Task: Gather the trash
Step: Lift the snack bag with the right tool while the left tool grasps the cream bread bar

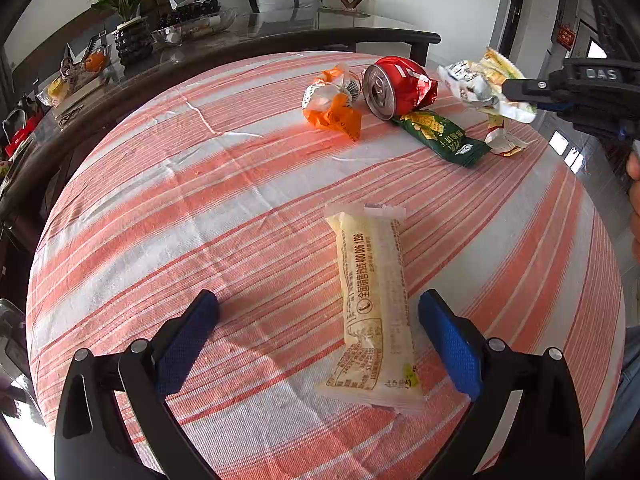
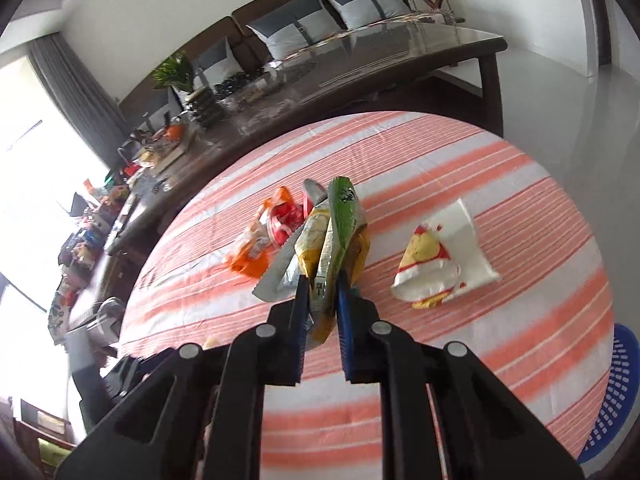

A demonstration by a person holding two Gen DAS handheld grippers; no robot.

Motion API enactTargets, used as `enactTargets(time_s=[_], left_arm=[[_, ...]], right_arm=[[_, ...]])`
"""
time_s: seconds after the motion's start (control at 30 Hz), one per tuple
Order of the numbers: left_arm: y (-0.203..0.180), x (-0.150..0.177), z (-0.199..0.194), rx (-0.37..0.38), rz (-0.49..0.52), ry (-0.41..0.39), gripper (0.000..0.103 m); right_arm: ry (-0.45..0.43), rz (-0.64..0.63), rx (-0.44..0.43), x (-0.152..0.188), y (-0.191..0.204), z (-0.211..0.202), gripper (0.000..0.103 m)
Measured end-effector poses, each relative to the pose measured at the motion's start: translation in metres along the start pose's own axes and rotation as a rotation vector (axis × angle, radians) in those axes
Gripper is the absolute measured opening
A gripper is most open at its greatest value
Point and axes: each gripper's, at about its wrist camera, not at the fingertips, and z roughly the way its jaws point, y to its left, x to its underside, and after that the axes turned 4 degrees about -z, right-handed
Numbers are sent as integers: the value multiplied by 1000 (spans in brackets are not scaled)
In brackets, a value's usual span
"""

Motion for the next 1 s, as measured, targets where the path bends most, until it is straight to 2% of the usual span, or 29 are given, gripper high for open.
enactTargets(time_s=[0.07,0.13,0.23,0.27,0.3,0.33,0.43,0.5,0.6,0.73,0.83,0.9,0.97,1.0], left_arm=[[0,0,0,0,0,0,99],[0,0,0,0,0,0,99],[0,0,0,0,0,0,99],[0,0,0,-1,0,0,99],[0,0,0,-1,0,0,99],[0,0,0,0,0,0,99],[0,0,0,0,0,0,99],[0,0,0,0,-1,0,99],[1,1,-1,14,-6,-2,99],[9,3,-7,85,-5,7,99],[6,3,-12,117,7,43,98],[0,1,-13,112,18,54,98],[-5,-3,-10,98,25,72,83],[-8,-4,-8,90,32,80,80]], right_arm=[[41,2,-42,19,-1,-13,13],[110,-17,-44,43,-4,-13,13],[190,-109,39,78,-7,-2,18],[188,-130,57,86,-7,-2,35],[181,-141,69,91,-7,-2,58],[164,-152,79,95,-6,-4,64],[150,-186,89,101,-1,-4,69],[148,-199,92,102,4,-4,77],[132,-204,90,93,7,-7,80],[108,-194,116,77,6,-13,82],[131,-204,122,65,13,-4,82],[160,-223,135,57,17,8,82],[185,-227,165,53,19,18,82],[193,-226,165,50,20,23,82]])
